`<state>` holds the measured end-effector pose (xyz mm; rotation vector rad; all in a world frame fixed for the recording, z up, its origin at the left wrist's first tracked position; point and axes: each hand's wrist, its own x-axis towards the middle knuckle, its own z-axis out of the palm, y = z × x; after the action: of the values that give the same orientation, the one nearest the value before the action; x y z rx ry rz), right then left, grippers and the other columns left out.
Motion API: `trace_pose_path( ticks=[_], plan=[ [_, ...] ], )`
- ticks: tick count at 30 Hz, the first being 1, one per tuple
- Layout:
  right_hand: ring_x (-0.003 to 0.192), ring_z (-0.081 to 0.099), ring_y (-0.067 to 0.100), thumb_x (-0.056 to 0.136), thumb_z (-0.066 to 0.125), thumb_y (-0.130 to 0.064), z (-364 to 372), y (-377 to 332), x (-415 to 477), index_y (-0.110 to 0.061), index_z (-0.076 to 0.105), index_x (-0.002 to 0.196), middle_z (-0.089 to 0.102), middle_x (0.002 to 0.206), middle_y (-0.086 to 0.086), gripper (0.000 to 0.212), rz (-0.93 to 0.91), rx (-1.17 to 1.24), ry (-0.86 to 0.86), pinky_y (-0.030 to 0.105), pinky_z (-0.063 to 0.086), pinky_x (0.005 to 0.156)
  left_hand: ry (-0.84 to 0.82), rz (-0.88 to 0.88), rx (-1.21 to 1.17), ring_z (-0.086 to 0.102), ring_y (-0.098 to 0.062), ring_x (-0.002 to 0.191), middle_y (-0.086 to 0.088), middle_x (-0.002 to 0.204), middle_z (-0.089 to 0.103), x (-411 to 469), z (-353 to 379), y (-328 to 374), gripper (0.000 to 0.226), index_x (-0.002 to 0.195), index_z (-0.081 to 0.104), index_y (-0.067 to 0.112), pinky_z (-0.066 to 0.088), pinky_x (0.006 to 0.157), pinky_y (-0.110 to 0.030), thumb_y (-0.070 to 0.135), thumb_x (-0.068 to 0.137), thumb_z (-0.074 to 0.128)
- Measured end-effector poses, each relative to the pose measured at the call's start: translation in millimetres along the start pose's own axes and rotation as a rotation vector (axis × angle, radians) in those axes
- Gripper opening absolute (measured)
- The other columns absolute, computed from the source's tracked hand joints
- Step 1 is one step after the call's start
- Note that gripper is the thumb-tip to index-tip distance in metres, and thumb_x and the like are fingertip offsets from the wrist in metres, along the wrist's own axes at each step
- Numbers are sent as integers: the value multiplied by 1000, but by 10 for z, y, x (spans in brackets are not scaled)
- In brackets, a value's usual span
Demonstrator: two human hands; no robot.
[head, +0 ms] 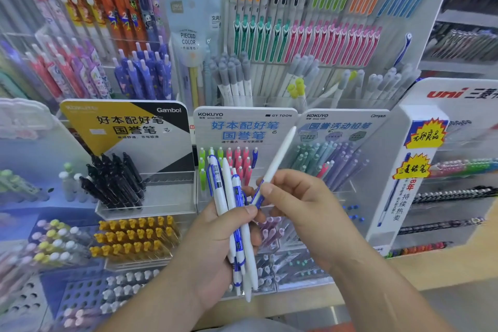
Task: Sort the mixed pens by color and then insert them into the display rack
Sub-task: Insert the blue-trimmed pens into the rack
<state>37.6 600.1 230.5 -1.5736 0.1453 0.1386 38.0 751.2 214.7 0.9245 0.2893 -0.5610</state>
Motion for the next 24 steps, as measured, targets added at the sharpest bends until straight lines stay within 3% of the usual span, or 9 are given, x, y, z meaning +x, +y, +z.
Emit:
trace_pose_path(
  ticks=[2,5,7,10,15,18,20,24],
  plan=[
    [79,73,20,97,58,-13,-16,-11,-6,-4,65,99,76,90,9,12,-6,66,40,34,57,78,10,-1,4,52,-21,51,-14,73,64,12,1,2,40,111,65,6,47,47,-28,9,72,68],
    [80,74,31,102,50,-12,-134,-78,17,-8,61,108,74,89,13,14,27,143,99,40,59,69,32,1,2,52,-20,50,-15,75,66,17,-17,15,34,103,65,12,47,49,-28,10,70,68],
    [64,68,29,103,48,-12,-254,-109,27,-13,66,109,64,74,10,19,28,54,116,38,58,57,49,3,-7,52,-19,50,-14,75,66,17,-35,26,33,102,66,13,47,48,-28,10,69,68],
    [46,48,22,102,52,-14,-435,-98,46,-23,73,102,49,59,10,22,-31,-217,189,31,43,46,67,2,-35,50,-19,49,-15,75,64,27,-83,32,34,103,66,12,46,44,-27,8,69,67],
    [47,51,16,87,74,-12,-587,-137,65,-17,74,85,63,60,6,5,-81,-311,304,32,44,48,80,7,-44,50,-20,50,-15,76,63,28,-157,36,42,111,66,9,46,44,-29,9,70,68],
    [51,51,23,85,76,-13,-598,-143,131,-20,73,81,66,63,15,9,-108,-361,324,40,44,52,73,2,-45,50,-19,51,-14,76,63,31,-181,46,45,114,66,9,46,45,-29,9,70,68],
    [56,55,28,89,73,-16,-588,-133,206,-25,72,84,68,67,13,10,-130,-484,326,44,49,56,67,0,-47,50,-20,51,-15,76,63,36,-185,59,44,113,67,10,46,46,-29,9,69,68],
    [55,54,12,97,57,-27,-509,-132,400,-26,65,92,60,60,1,10,-172,-882,180,25,42,53,59,-5,-53,50,-20,50,-14,76,62,57,-186,85,37,105,67,12,46,45,-29,9,69,68]
  ],
)
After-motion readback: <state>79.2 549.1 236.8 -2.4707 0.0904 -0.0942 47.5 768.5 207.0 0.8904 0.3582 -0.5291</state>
